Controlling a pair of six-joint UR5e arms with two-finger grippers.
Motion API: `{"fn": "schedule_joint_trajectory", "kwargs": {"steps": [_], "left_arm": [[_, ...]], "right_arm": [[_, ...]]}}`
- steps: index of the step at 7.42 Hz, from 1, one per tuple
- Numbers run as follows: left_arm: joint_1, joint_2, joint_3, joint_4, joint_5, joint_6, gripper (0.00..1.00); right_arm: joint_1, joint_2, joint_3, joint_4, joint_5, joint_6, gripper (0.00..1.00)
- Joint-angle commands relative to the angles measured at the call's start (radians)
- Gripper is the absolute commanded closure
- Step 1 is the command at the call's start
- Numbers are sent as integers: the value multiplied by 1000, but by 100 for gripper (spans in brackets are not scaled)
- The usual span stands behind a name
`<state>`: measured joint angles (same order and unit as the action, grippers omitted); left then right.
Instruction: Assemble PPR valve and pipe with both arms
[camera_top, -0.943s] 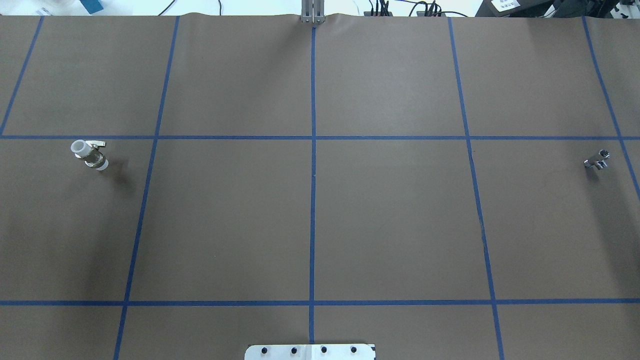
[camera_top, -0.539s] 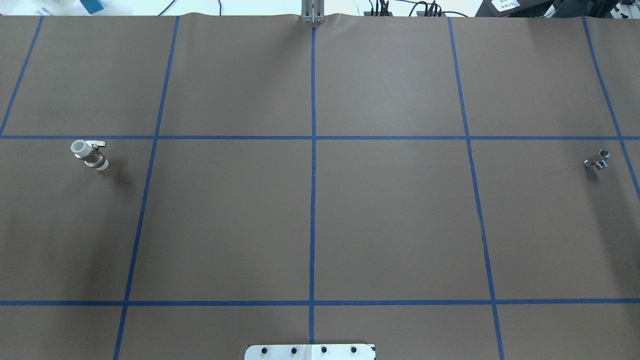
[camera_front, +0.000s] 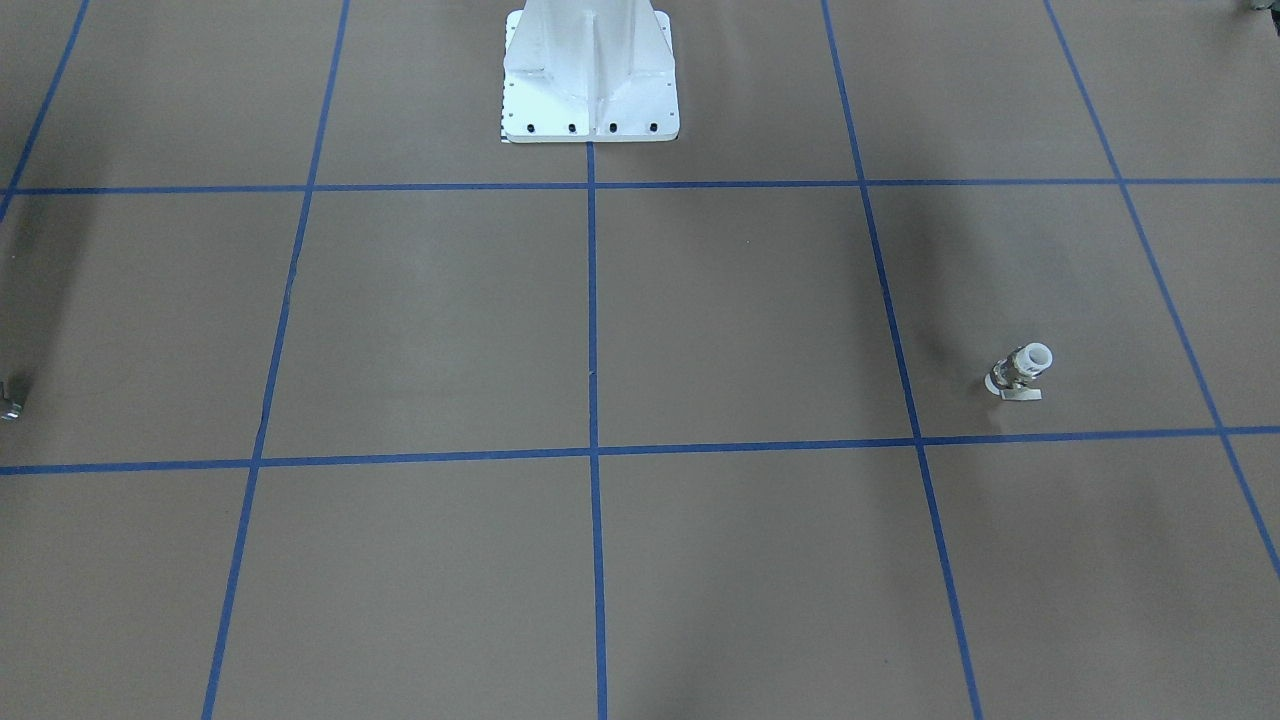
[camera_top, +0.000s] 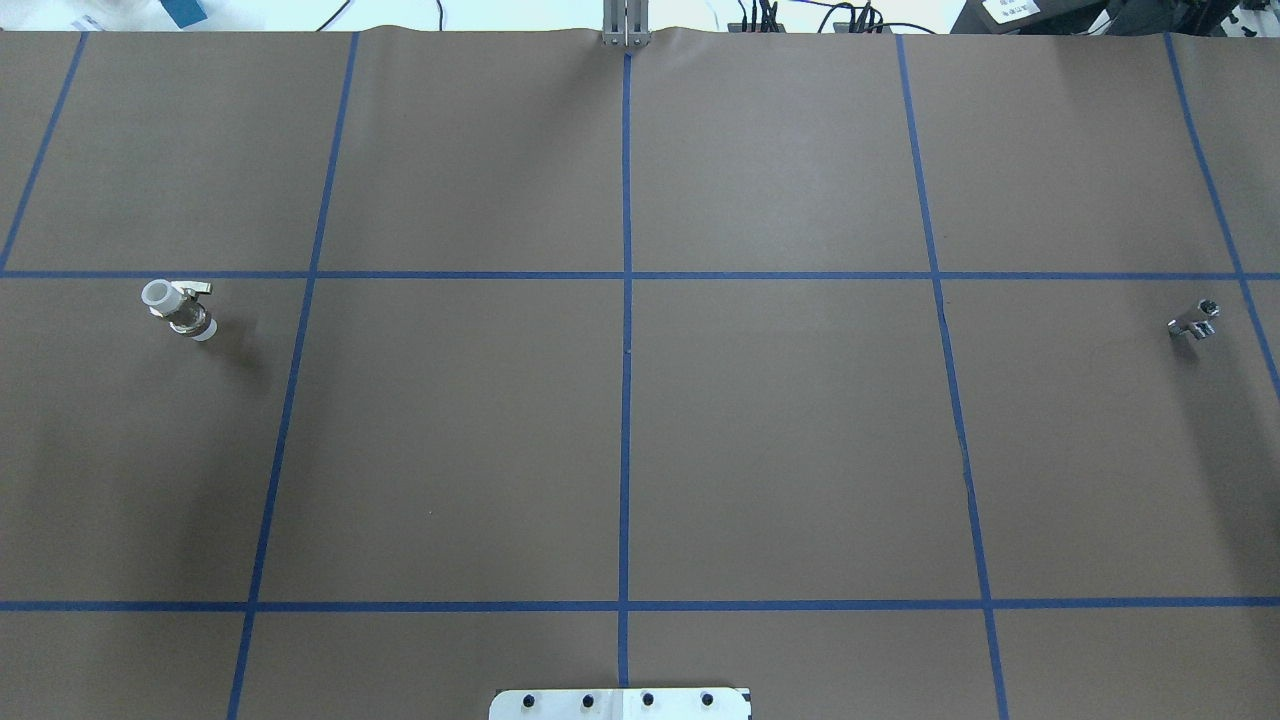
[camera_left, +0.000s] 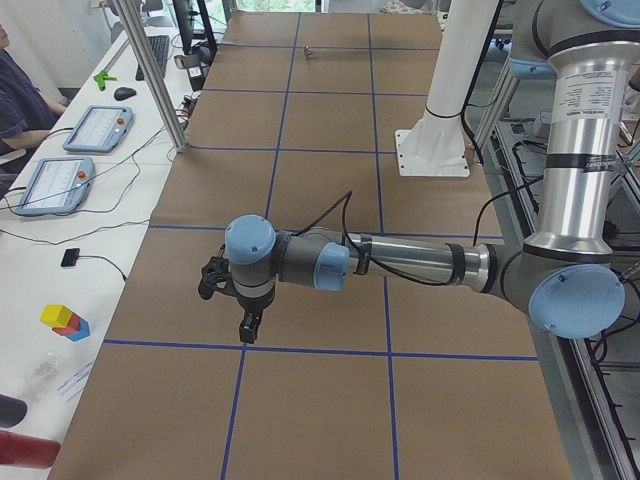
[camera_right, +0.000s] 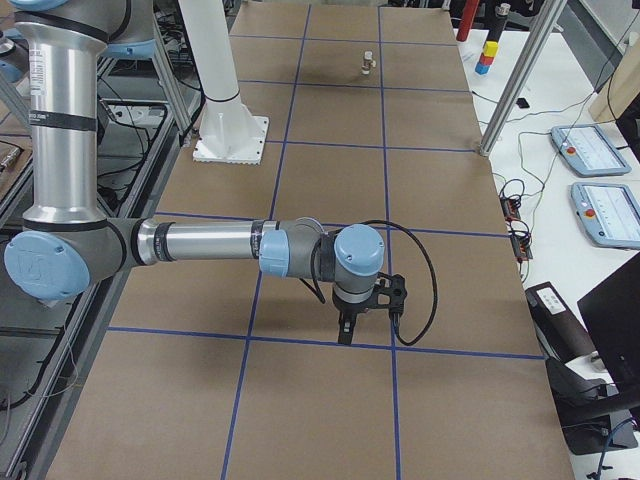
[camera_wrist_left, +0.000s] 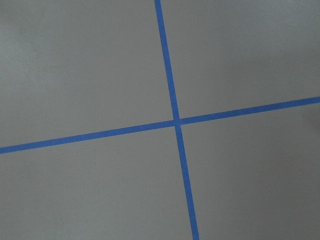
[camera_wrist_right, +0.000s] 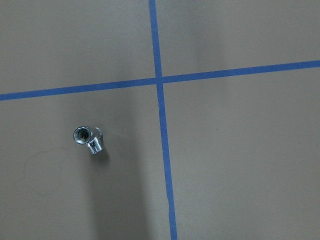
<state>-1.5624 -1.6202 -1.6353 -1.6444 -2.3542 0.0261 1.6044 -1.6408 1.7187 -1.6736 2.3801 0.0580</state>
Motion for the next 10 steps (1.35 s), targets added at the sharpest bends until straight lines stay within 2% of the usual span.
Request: {"fn": "schedule_joint_trajectory", "kwargs": {"steps": [1, 3, 5, 7, 10], "left_arm": [[69, -55, -29, 8, -10, -14, 0], [194, -101, -52, 9, -7, -108, 0], [319, -157, -58, -2, -7, -295, 0], [419, -188, -60, -8, -4, -426, 0], [466, -187, -51, -8, 68, -452, 0]], "right_arm": [[-1, 22, 7, -3, -2, -1, 0], [-21, 42, 16, -6, -10, 6, 0], [-24, 24, 7, 2, -29, -1, 0], [-24, 15, -8, 57, -28, -9, 0], [-27, 16, -8, 65, -25, 2, 0]]}}
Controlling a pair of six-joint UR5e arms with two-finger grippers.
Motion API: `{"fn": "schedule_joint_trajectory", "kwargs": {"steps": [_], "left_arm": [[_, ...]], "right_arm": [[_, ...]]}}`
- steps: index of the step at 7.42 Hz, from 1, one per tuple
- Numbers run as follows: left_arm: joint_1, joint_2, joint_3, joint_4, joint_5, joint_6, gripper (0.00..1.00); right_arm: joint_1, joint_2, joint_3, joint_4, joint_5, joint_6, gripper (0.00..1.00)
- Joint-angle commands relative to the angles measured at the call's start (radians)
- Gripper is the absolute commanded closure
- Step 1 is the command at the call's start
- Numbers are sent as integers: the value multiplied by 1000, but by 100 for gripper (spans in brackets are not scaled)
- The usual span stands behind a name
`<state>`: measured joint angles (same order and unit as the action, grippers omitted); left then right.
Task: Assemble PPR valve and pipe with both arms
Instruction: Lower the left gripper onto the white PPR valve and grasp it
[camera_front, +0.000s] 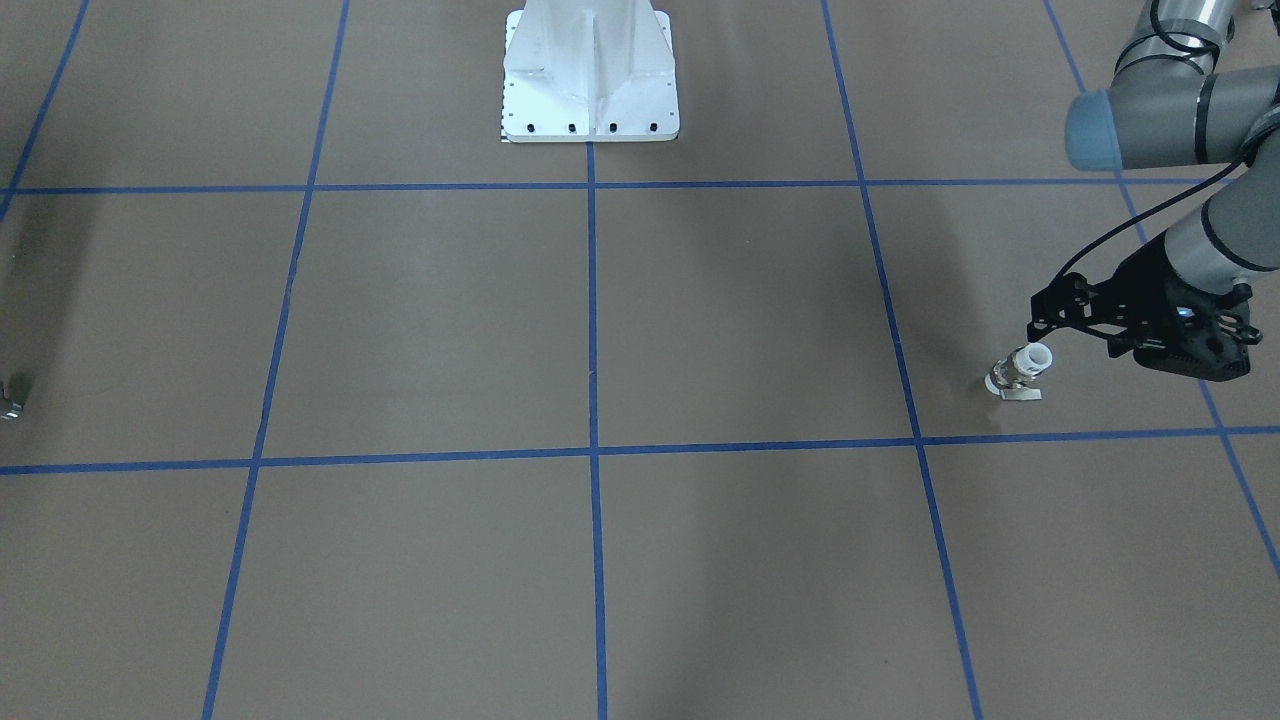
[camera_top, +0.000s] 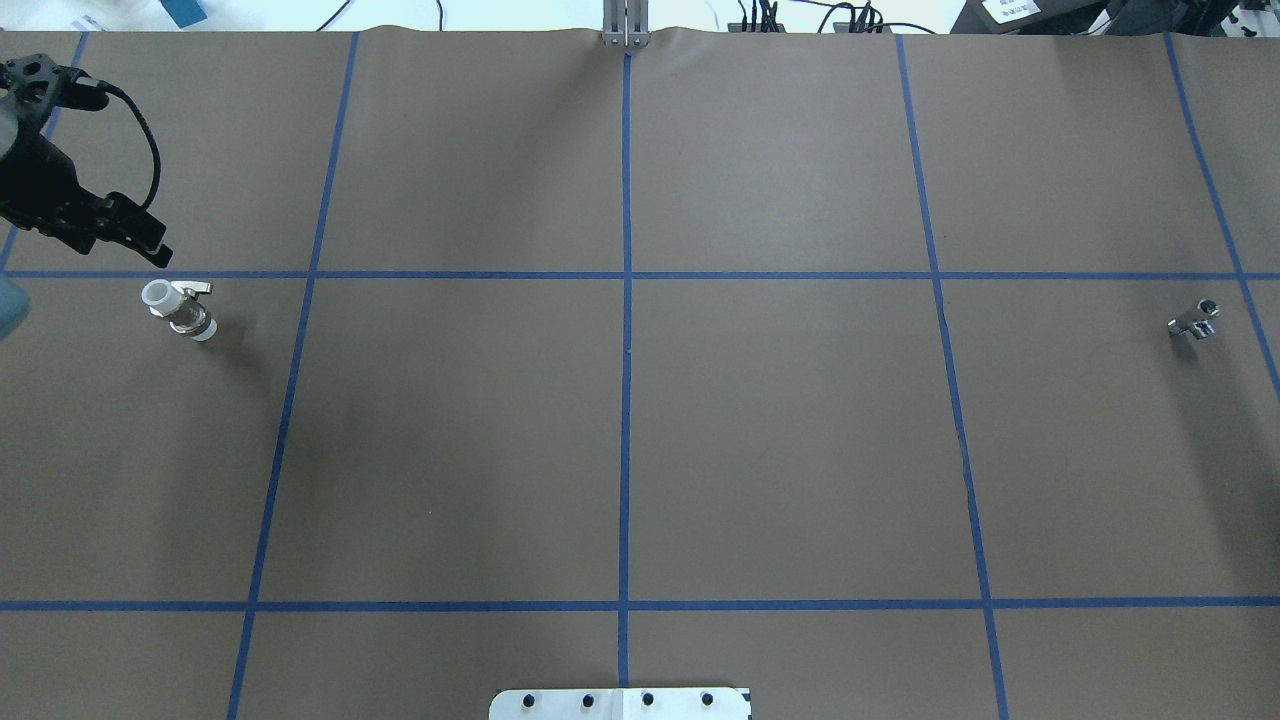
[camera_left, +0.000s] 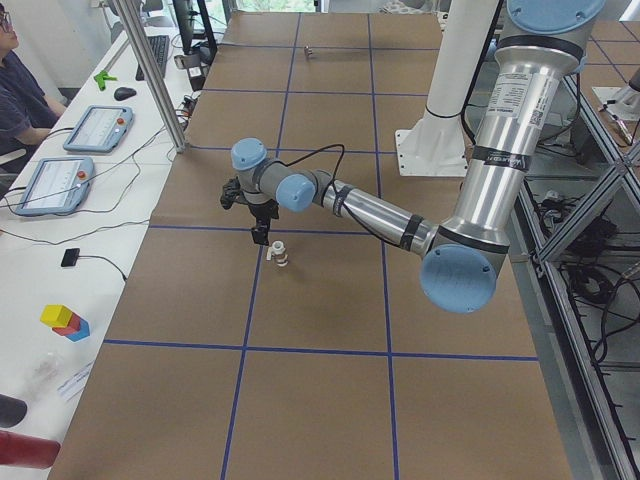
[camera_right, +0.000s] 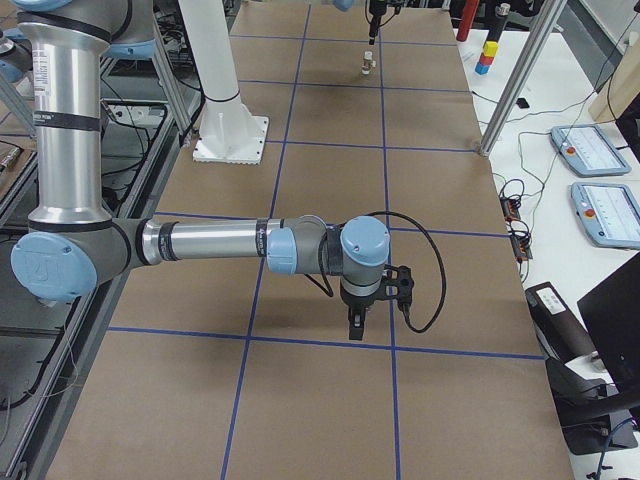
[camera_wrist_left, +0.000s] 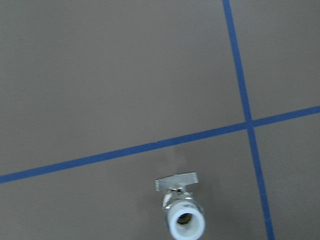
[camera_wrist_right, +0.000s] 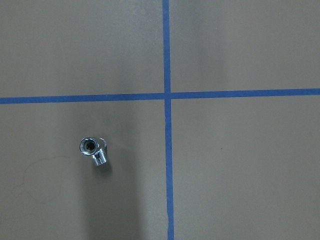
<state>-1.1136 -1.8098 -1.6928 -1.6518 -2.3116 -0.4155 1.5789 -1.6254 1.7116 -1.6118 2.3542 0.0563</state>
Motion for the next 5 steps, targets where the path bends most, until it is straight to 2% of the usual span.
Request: {"fn": "schedule_joint_trajectory", "kwargs": {"steps": [1, 3, 5], "left_arm": [[29, 4, 10, -5, 56, -40, 0], [84, 6, 16, -9, 122, -88, 0], [98, 10, 99, -137, 123, -132, 0]], "right_arm": [[-10, 5, 0, 3, 2, 4, 0], [-10, 5, -1, 3, 2, 5, 0], [-10, 7, -1, 1, 5, 7, 0]]}}
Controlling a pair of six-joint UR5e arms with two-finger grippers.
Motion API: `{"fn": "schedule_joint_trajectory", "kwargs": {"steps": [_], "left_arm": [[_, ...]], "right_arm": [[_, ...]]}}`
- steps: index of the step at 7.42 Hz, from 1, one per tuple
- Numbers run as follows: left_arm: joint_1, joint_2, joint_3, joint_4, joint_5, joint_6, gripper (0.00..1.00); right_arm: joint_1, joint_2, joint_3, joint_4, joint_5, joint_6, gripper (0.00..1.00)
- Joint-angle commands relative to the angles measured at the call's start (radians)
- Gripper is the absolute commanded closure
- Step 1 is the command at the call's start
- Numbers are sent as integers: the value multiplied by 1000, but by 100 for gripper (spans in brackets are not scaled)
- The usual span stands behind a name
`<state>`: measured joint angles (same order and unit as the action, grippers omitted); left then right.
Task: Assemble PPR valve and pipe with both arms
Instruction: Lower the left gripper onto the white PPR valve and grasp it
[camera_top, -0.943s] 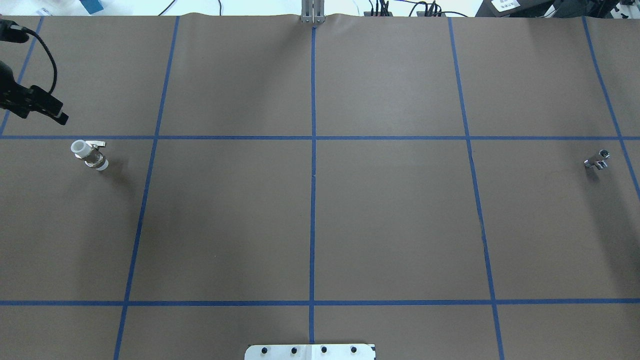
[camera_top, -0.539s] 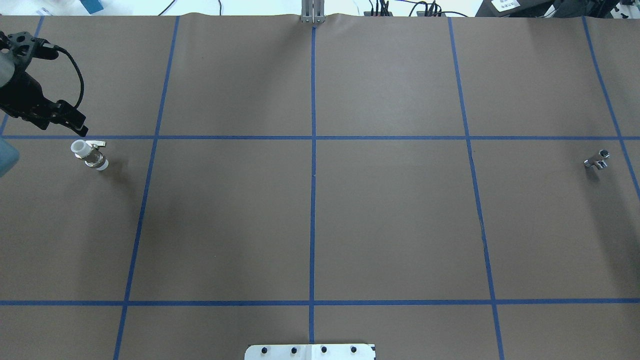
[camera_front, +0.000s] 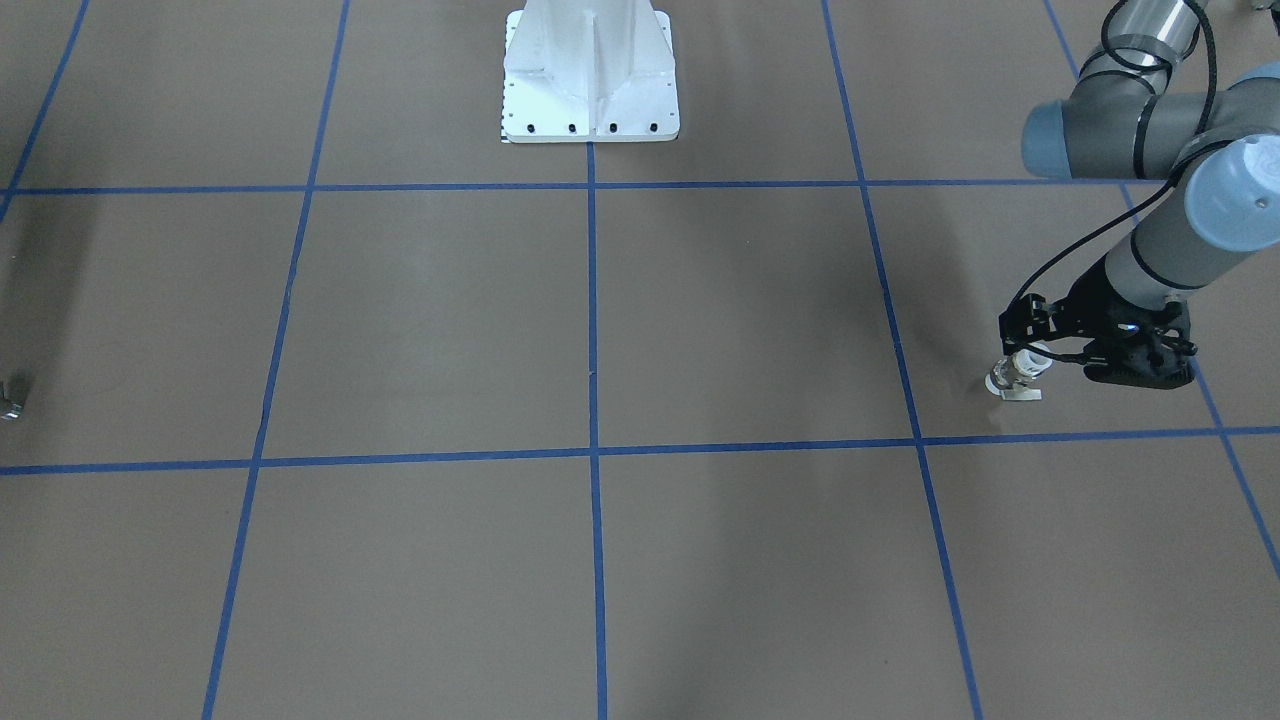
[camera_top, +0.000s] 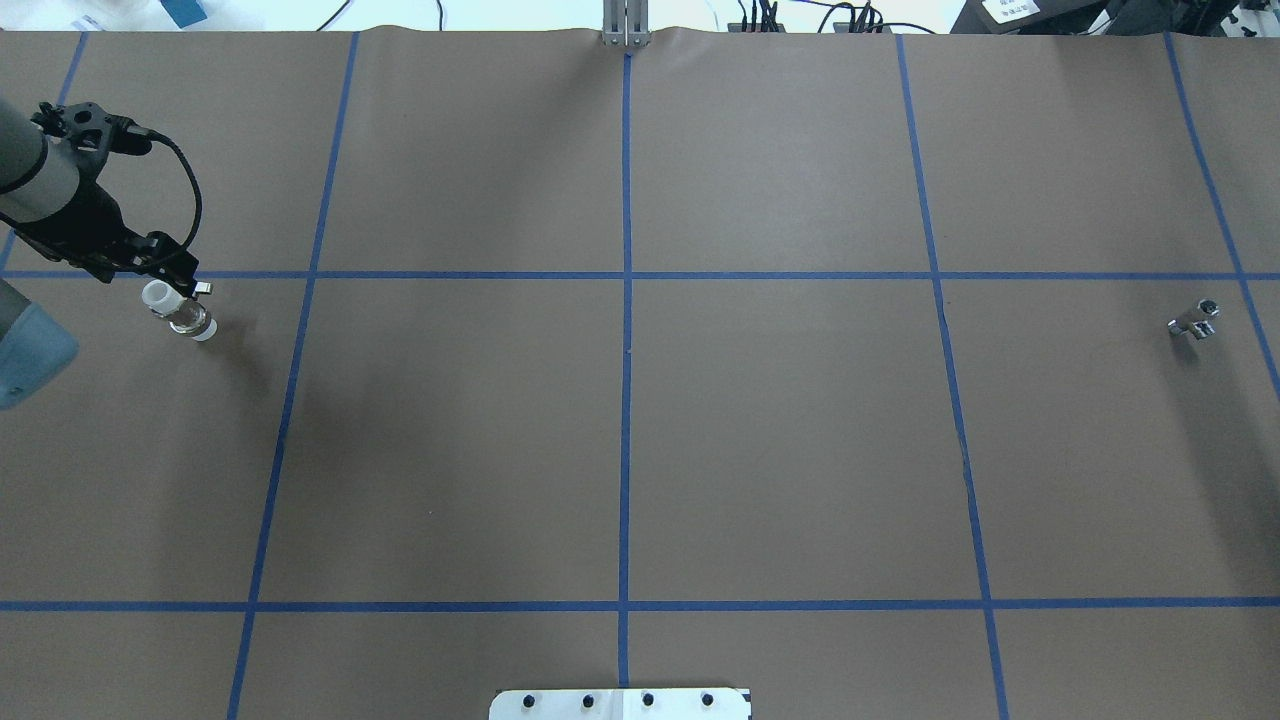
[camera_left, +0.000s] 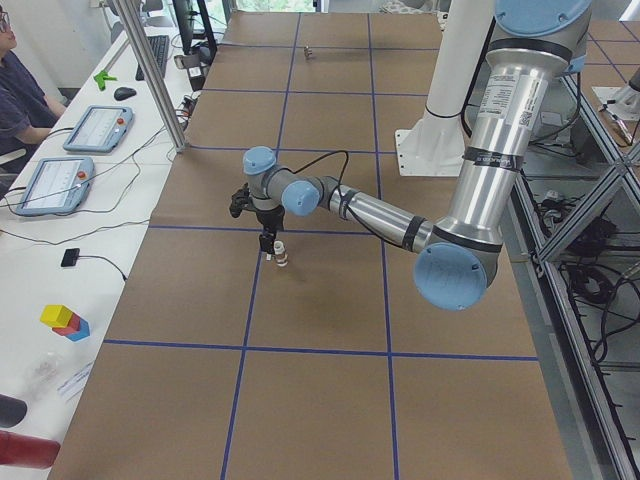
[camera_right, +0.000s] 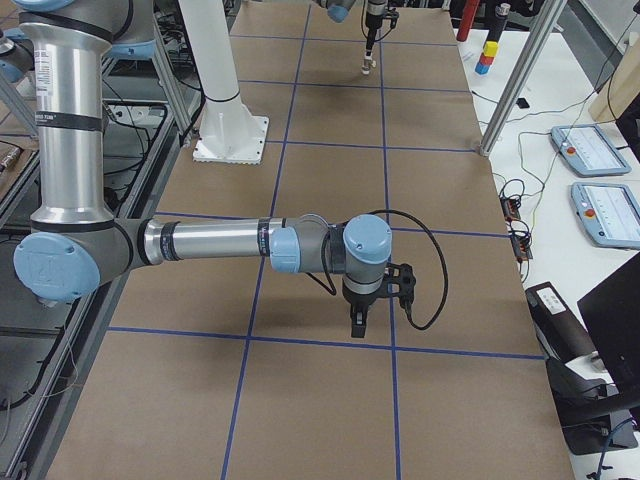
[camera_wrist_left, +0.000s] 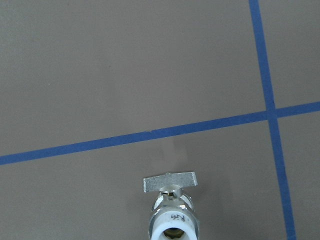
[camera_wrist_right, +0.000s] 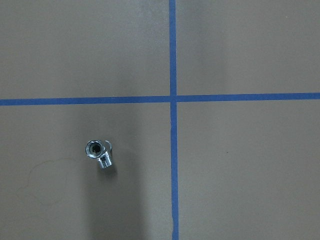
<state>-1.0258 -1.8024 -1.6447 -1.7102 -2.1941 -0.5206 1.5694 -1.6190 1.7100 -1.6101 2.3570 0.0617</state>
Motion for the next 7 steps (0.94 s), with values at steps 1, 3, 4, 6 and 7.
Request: {"fn": "schedule_joint_trajectory", "kwargs": {"steps": [1, 3, 4, 6, 7], "left_arm": [[18, 2, 78, -122, 5, -42, 0], [21, 3, 75, -120, 7, -42, 0], [23, 3, 75, -117, 5, -38, 1], [26, 9, 75, -114, 1, -41, 21], [27, 11, 75, -111, -3, -44, 35]], "right_arm": [[0, 1, -1, -2, 1, 0, 0], [0, -1, -9, -1, 1, 0, 0], [0, 1, -13, -1, -1, 0, 0], [0, 1, -12, -1, 2, 0, 0], [0, 2, -12, -1, 5, 0, 0]]}}
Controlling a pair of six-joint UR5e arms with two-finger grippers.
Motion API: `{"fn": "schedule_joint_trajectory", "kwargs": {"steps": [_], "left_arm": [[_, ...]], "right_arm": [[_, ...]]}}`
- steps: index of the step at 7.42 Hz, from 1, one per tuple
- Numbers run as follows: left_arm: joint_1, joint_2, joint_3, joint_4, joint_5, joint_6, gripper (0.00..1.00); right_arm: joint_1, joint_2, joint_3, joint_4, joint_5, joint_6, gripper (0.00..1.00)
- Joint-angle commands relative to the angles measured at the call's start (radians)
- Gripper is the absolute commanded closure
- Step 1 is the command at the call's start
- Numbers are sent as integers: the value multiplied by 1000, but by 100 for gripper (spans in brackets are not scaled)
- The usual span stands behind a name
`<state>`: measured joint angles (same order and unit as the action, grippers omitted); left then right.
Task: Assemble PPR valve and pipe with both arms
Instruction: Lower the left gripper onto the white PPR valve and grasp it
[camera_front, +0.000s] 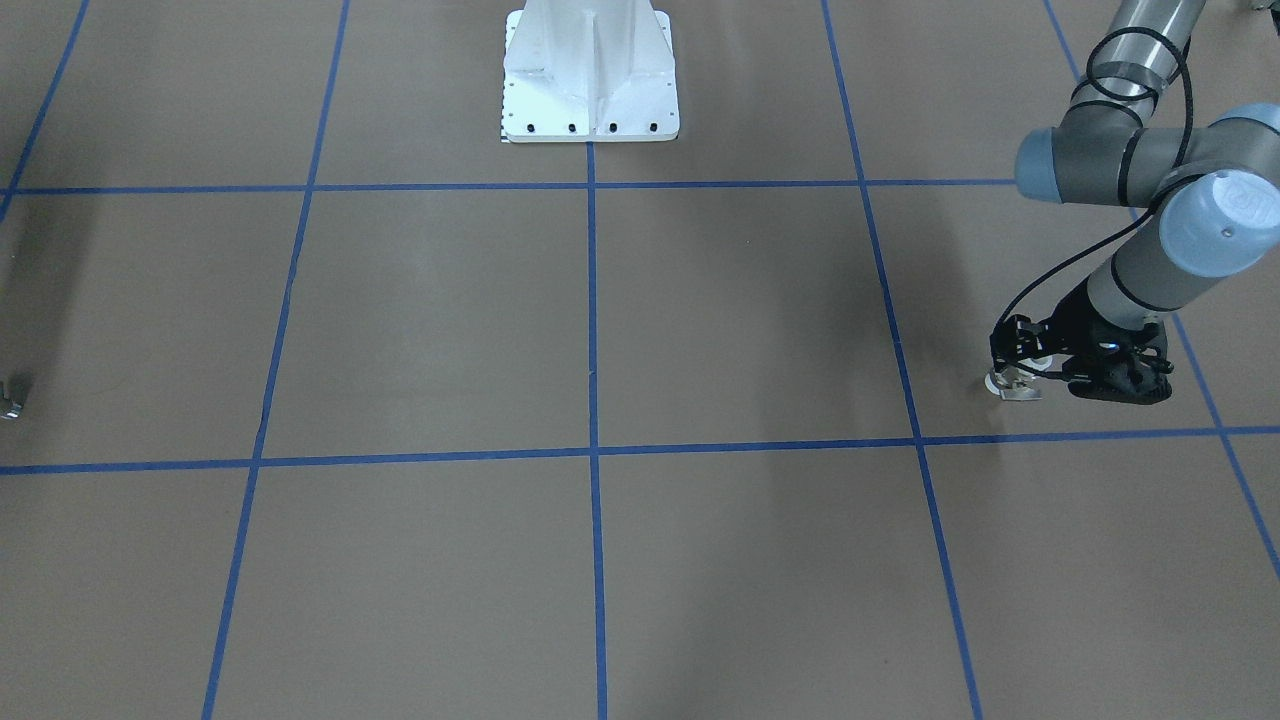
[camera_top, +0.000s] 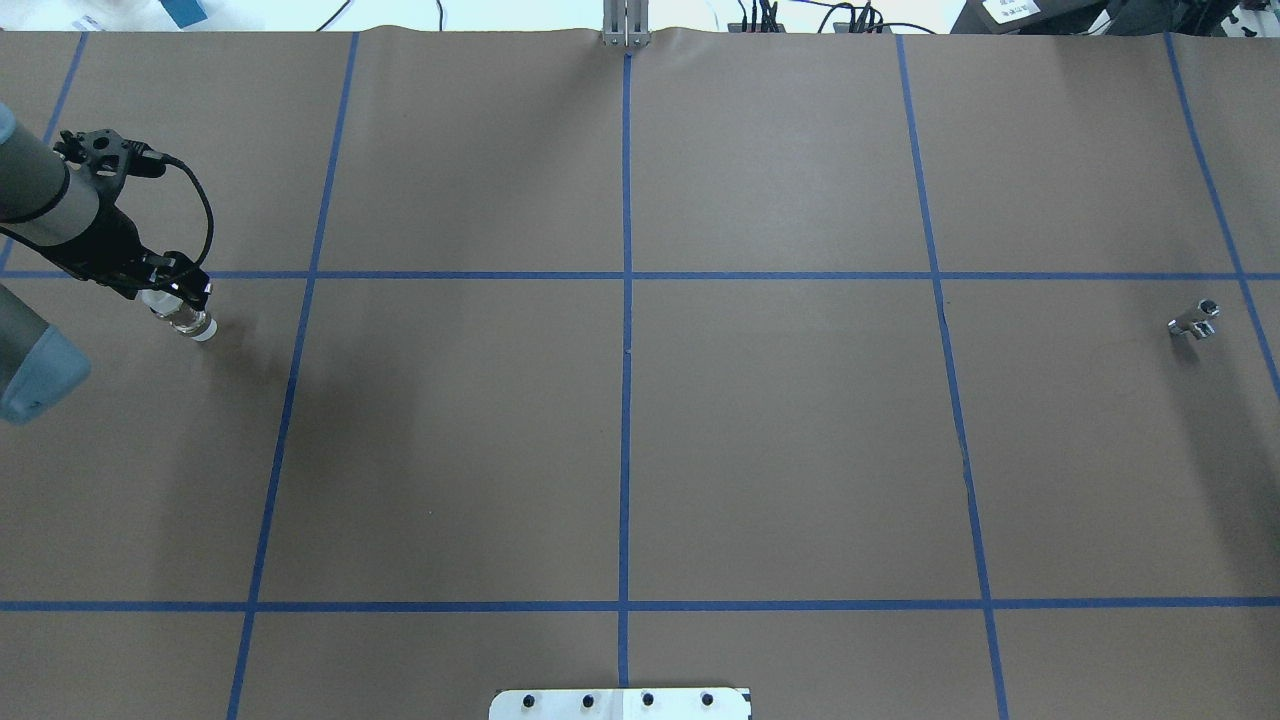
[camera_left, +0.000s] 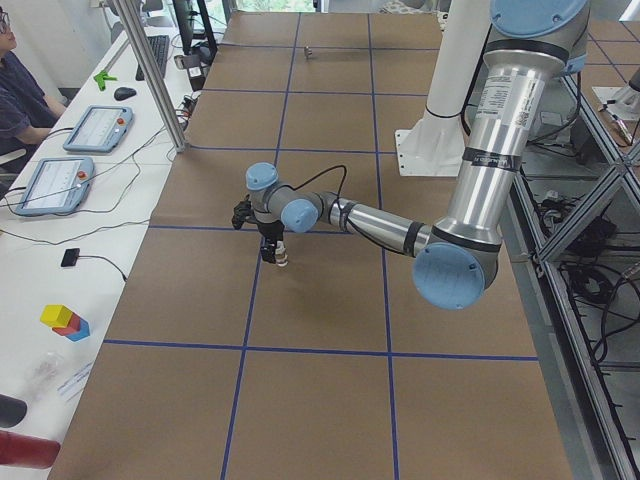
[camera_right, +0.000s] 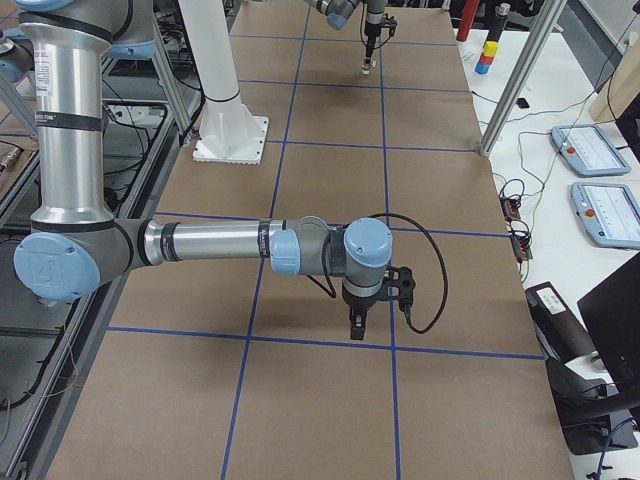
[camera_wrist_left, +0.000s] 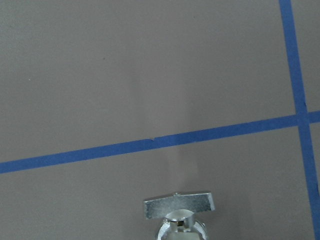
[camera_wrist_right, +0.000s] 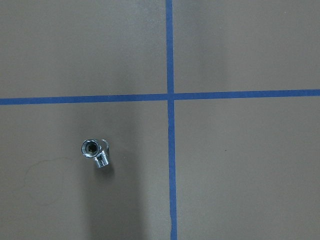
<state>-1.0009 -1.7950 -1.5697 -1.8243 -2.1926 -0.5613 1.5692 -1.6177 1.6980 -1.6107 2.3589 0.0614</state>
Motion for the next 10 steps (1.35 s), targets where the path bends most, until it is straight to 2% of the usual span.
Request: {"fn": "schedule_joint_trajectory", "kwargs": {"steps": [1, 2, 3, 4, 5, 6, 7, 9, 10], "left_arm": [[4, 11, -6, 8, -6, -3, 40], [10, 14, -10, 8, -7, -3, 61], [13, 17, -13, 8, -7, -5, 98], [13, 35, -45, 11, -12, -8, 100], [12, 42, -114, 107, -48, -15, 100], [11, 30, -228, 270, -50, -16, 100], [13, -9, -293, 387, -42, -23, 100], [43, -125, -285, 405, -36, -196, 100], [83, -203, -268, 425, -36, -294, 100]], "right_arm": [[0, 2, -1, 0, 2, 0, 0], [0, 2, -3, 0, 2, 0, 0], [0, 1, -4, 0, 2, -2, 0], [3, 1, -3, 0, 3, 0, 0], [3, 1, -1, 0, 6, -2, 0], [3, 2, 0, 2, 8, -2, 0], [3, 5, 9, 2, 6, 0, 0], [-33, 39, 46, -30, -4, 20, 0], [-64, 83, 43, -94, -22, 52, 0]]}}
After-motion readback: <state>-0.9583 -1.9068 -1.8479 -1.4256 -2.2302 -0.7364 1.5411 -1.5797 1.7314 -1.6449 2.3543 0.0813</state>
